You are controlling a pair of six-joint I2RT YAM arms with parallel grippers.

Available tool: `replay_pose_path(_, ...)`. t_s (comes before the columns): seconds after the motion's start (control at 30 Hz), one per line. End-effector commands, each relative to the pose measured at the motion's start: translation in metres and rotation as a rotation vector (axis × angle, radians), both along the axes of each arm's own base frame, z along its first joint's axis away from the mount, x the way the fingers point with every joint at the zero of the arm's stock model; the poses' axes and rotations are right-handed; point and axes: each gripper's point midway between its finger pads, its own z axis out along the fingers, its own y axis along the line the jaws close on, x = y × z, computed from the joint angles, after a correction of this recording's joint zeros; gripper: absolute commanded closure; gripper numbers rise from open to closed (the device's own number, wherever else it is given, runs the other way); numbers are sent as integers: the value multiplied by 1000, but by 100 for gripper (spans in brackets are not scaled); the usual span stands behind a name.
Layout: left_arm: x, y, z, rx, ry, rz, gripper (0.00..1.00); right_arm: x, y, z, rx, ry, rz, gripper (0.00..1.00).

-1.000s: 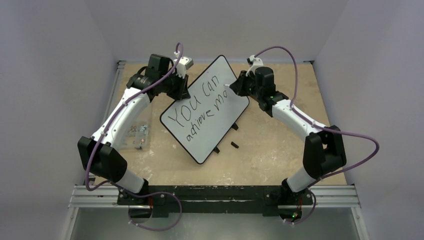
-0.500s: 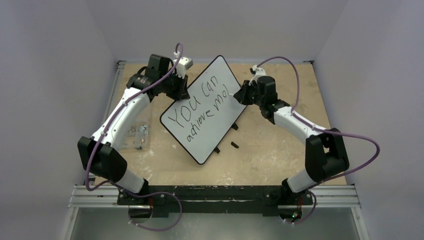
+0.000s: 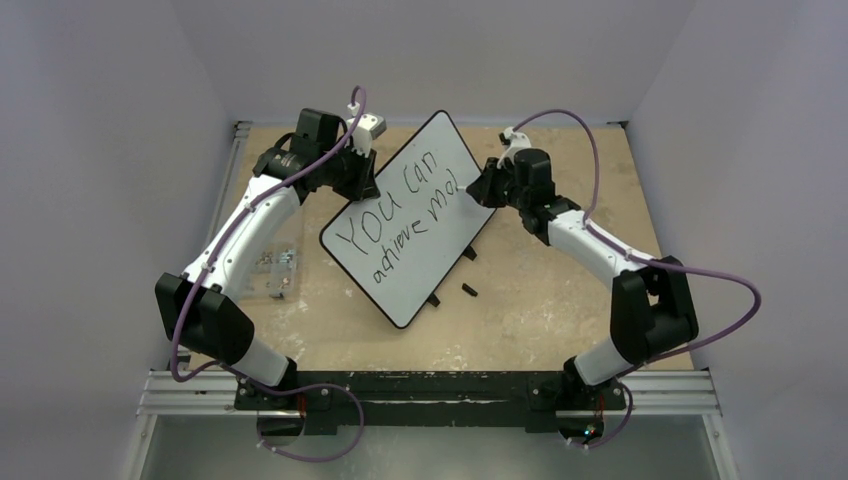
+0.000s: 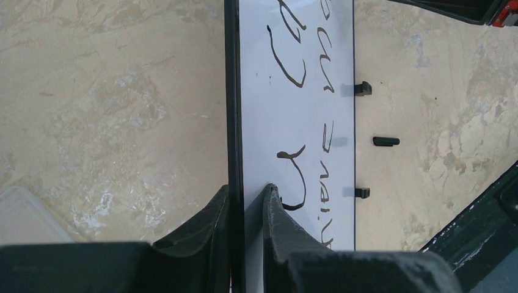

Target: Write a sentence on the whiteboard

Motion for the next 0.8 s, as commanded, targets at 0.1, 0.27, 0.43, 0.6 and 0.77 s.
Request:
replay_pose_path(0.1,10,23,-4,184,-94,-14,100,21,17,30,38,-60,29,100)
replay_pose_path(0.27,11,24,-4,186,-94,-11,100,31,19,34,37,-64,16,100)
replay_pose_path(0.43,10,22,-5,187,-90,-15,100,41,19,39,36,-73,1,100)
replay_pose_path(0.6,10,21,-5,188,-94,-18,100,44,18,44,36,-75,-5,100)
replay_pose_path(0.77,10,22,-5,190,-93,-17,100,38,15,50,29,-82,-3,100)
